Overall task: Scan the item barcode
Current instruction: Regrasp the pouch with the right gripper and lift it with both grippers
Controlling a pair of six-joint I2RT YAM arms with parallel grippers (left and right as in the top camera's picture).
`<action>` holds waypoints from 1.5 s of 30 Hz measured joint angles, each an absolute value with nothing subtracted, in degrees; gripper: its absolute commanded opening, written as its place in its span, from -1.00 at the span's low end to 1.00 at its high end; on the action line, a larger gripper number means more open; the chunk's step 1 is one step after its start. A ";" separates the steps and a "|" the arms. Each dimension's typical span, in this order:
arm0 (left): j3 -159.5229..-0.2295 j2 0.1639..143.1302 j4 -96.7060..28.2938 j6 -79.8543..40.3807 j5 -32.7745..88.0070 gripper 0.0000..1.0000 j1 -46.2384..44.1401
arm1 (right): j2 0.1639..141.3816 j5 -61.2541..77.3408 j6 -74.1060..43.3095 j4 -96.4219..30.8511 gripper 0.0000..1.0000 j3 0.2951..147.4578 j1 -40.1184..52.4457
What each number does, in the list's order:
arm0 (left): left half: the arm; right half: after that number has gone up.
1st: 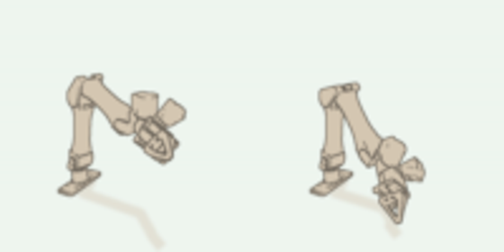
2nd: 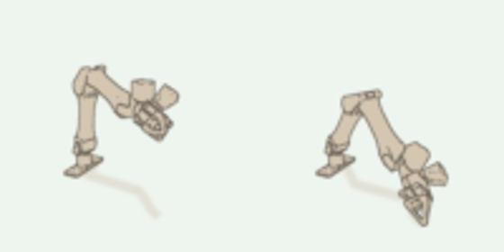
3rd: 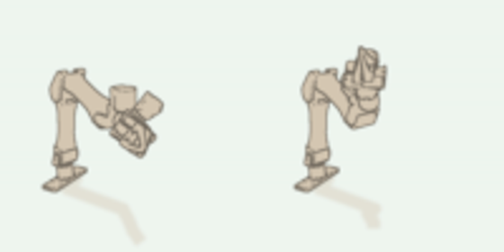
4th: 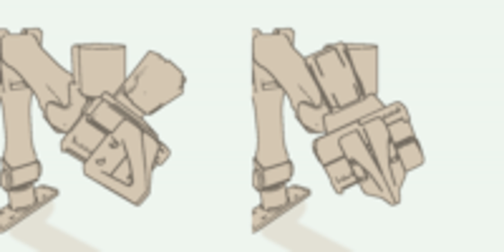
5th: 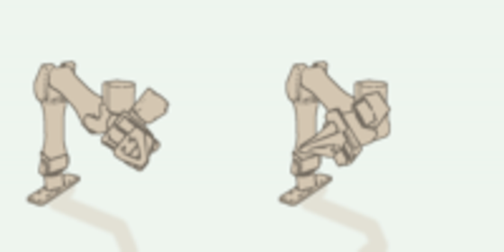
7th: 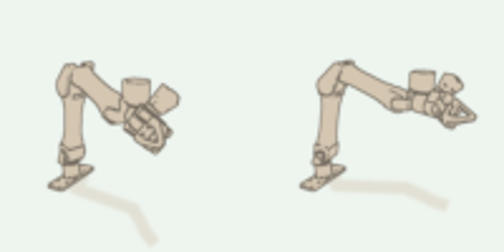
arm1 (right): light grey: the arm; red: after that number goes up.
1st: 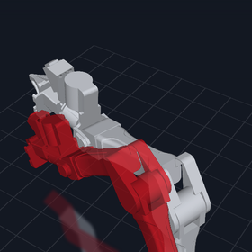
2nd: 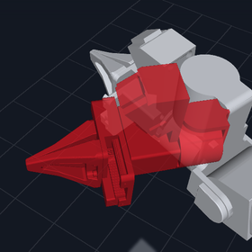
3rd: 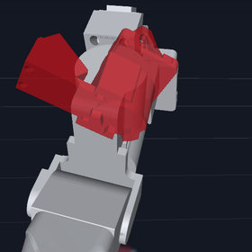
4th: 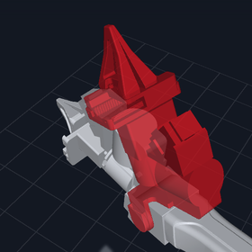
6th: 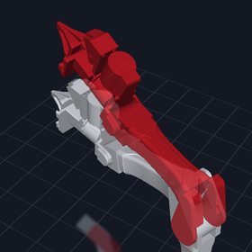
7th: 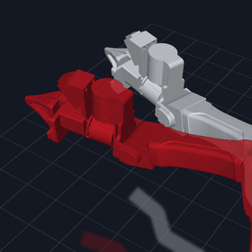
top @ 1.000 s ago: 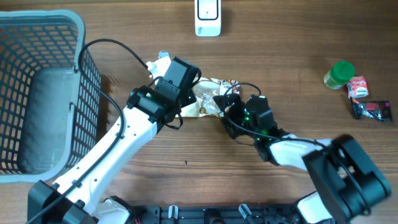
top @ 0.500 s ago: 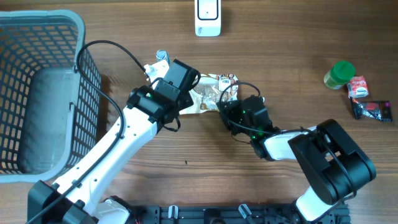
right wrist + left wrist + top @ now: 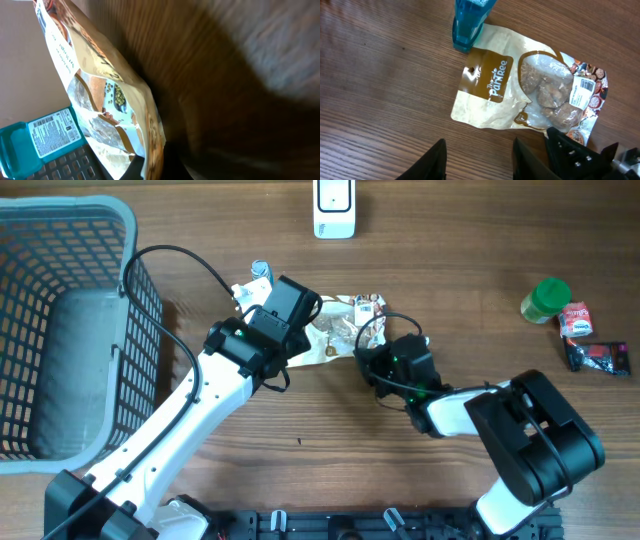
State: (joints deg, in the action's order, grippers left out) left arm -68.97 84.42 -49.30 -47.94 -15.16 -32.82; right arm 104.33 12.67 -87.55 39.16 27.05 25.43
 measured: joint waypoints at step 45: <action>-59.66 97.25 -29.71 -56.55 -0.67 -0.92 -40.56 | 67.16 9.98 -64.16 -13.89 -0.91 24.75 19.81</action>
State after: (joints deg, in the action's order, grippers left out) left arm -59.66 97.25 -29.71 -56.55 -0.67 -40.56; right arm 67.16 9.98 -64.16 -13.89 24.75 19.81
